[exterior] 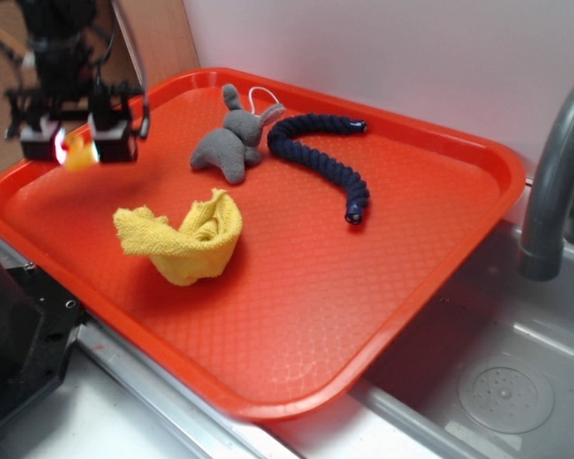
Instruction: Grab the yellow duck.
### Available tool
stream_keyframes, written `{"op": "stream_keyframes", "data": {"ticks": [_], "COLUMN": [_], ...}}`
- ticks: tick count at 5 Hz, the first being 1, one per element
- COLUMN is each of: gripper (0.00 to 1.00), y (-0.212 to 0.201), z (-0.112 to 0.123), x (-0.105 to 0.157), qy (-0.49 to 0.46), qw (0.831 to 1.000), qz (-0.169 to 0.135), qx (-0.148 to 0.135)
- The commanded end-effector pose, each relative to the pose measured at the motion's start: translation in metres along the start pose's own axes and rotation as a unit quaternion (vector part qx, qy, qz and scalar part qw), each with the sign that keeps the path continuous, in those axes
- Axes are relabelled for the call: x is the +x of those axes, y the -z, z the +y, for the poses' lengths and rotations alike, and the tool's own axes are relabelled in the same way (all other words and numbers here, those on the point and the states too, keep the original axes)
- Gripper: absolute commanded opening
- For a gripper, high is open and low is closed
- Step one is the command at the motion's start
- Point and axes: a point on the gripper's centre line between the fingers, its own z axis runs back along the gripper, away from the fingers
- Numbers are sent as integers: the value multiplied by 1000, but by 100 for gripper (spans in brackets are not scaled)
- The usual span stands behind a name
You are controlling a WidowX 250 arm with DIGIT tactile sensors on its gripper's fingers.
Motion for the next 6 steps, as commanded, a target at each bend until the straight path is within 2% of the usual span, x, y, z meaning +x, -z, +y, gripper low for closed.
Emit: {"op": "stream_keyframes", "data": {"ticks": [1,2,3,5,6], "gripper": [0,0,0,0,0], "y": [-119,-151,-148,-136,-110], "z": [-49,-44,-36,-23,-5], "x": [-41,-43,-42,-34,-30], "qy": [249,338,336,314,309], "qw": [966,934,934,944,947], "qz": [-58,-66,-60,-61,-65], "qx": [-24,-97,-107,-76,-58]}}
